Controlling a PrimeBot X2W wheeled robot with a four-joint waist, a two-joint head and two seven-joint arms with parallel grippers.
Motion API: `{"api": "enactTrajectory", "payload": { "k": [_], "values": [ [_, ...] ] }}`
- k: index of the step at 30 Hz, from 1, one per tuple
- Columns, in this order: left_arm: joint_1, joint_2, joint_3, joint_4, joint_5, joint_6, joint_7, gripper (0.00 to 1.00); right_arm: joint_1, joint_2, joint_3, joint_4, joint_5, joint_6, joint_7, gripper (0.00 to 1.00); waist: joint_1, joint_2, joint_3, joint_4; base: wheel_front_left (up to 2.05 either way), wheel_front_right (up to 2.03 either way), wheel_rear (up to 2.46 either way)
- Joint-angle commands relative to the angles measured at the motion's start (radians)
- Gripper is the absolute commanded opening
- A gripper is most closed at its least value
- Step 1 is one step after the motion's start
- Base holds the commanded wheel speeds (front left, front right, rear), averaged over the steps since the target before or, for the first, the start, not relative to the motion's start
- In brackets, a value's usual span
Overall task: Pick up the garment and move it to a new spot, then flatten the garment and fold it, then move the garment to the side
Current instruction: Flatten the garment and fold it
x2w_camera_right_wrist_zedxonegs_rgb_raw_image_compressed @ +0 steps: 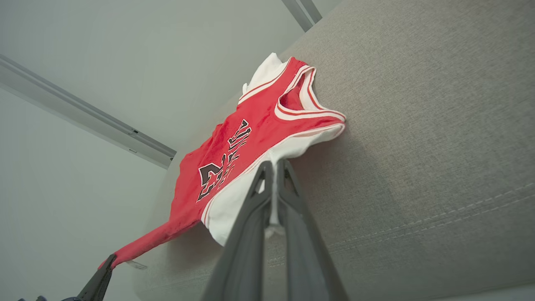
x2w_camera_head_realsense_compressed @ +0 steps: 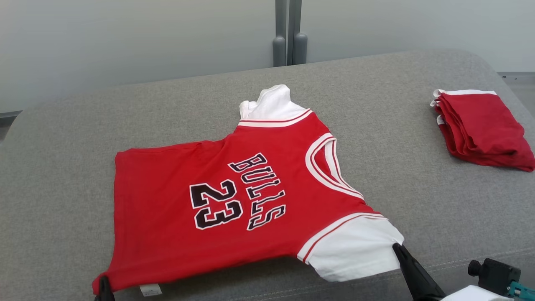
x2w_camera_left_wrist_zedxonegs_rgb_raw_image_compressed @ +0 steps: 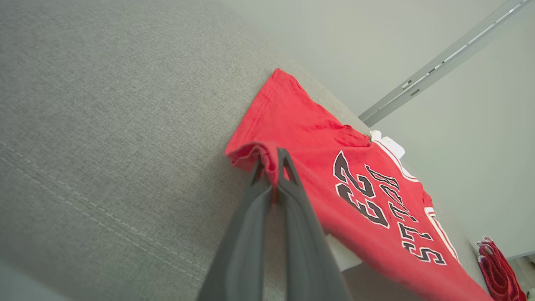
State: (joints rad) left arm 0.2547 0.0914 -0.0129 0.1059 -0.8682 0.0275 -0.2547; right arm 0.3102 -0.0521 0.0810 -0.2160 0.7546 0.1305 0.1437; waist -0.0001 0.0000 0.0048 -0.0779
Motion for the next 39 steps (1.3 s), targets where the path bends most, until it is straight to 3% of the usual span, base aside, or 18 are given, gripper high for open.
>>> {"api": "enactTrajectory", "payload": {
  "k": [1,13,22,33,39],
  "values": [
    [-0.02,0.0,0.002,0.008,-0.002,0.001,0.003,0.0,-0.019,0.001,-0.002,0.011,0.006,0.0,-0.007,0.0,0.0001,0.0,0.0,0.002,0.0,0.0,0.0],
    [-0.112,-0.02,-0.012,0.088,-0.054,-0.009,0.008,0.0,-0.093,0.001,0.005,0.12,-0.019,0.0,-0.052,0.0,0.0001,0.0,0.01,0.038,0.0,0.0,0.0],
    [-0.275,-0.026,-0.047,0.222,-0.067,-0.005,0.032,0.0,-0.235,0.001,-0.022,0.212,-0.052,0.0,-0.051,0.0,0.0001,0.0,0.052,0.065,0.0,0.0,0.0],
    [-0.521,-0.03,-0.089,0.446,-0.039,0.007,0.04,0.0,-0.495,0.001,-0.032,0.421,-0.115,0.0,-0.044,0.0,0.0001,0.0,0.137,0.082,0.0,0.0,0.0],
    [-0.64,-0.03,-0.083,0.568,-0.033,-0.005,0.021,0.0,-0.653,0.001,-0.031,0.594,-0.121,0.0,-0.081,0.0,0.0001,0.0,0.183,0.086,0.0,0.0,0.0]
  ]
}}
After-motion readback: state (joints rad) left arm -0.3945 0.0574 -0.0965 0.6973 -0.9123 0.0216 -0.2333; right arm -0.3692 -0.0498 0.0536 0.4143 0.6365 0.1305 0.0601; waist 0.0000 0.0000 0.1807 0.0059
